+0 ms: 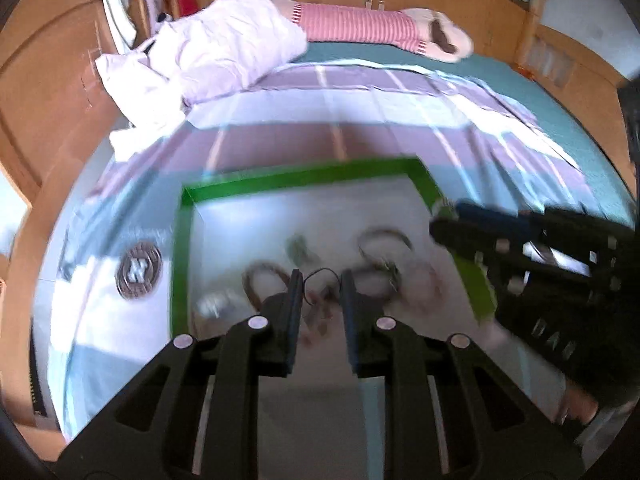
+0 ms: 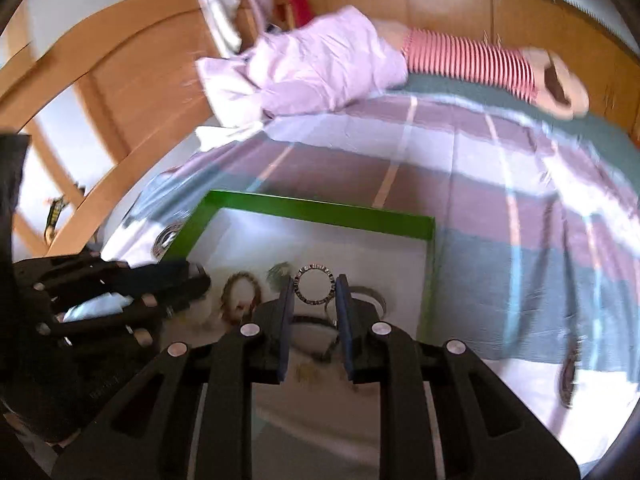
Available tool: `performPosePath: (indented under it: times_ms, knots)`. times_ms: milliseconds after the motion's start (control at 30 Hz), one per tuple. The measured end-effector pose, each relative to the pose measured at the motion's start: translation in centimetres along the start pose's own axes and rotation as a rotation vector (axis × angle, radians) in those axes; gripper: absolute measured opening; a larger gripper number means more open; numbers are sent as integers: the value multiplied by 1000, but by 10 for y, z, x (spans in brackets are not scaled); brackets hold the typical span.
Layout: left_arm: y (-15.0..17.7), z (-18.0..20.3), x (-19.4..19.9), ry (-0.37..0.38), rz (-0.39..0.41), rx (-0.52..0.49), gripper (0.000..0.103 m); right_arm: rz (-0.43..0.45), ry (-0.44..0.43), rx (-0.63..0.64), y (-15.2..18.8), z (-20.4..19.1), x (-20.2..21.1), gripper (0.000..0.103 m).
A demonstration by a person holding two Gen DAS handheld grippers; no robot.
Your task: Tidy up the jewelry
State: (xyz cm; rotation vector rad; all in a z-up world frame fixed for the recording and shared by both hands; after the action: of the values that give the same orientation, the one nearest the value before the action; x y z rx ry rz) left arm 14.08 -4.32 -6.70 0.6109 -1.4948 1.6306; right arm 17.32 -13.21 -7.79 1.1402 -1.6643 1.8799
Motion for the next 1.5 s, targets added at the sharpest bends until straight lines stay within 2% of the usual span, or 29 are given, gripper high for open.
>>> performPosePath:
  times_ms: [100,233,367,500,533,567,600,633,700,767,800,833,933,1100,1333,1500]
  knots:
    - [-22,-23,-26,4,-8,74,19,-59,51,-14,4,9,-41,21]
    - [-25,-37,-63,12,-65,135,19,-125,121,5,22,20,-74,21]
    - [-14,-44,-92,-10,-131,151,19,-126,145,-17,24,32,-80,21]
    - [-7,-57,-96,-49,-143,175,19,-115,134,-45,22,33,-75,21]
    - [-6,-60,-95,-53,-142,192,21,-113,137,-44,22,33,-74,31]
    - [-5,-66,-93,-63,-134,223,25,-114,141,-43,23,31,-73,48]
    - [-5,-71,-90,-77,-128,252,42,-110,122,-43,23,28,-69,50]
    - [-5,-72,-88,-82,-123,262,52,-108,116,-42,23,26,-65,51]
    - [-6,-73,-76,-111,-117,272,52,-98,135,-24,22,24,-56,57]
    - [-6,-66,-59,-126,-106,256,58,-67,184,12,21,23,-43,77]
    - [-7,-63,-49,-126,-80,244,71,-42,224,33,21,22,-34,79]
    - [-8,-59,-35,-142,-34,224,78,-29,253,46,21,21,-28,82]
    - [-6,-55,-19,-217,-3,169,80,-9,295,23,24,17,-11,93]
    - [-4,-46,-7,-228,2,122,89,-29,244,-84,44,10,2,99]
    - [8,-31,14,-177,25,86,98,-21,302,-26,49,6,1,99]
    - [16,-26,12,-159,3,63,99,3,325,-2,48,3,1,100]
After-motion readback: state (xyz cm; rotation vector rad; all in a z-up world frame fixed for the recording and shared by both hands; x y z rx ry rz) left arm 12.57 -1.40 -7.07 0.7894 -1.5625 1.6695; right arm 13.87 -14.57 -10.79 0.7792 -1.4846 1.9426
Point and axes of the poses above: each gripper's, at about its wrist camera, not at the fingertips, and x roughly against the way its jaws point, z to its right, y to its underside, the point moved 10 cm from there along -x, roughly the way its jaws point, and after that the axes turned 12 degrees about y, right-handed, at the moved point
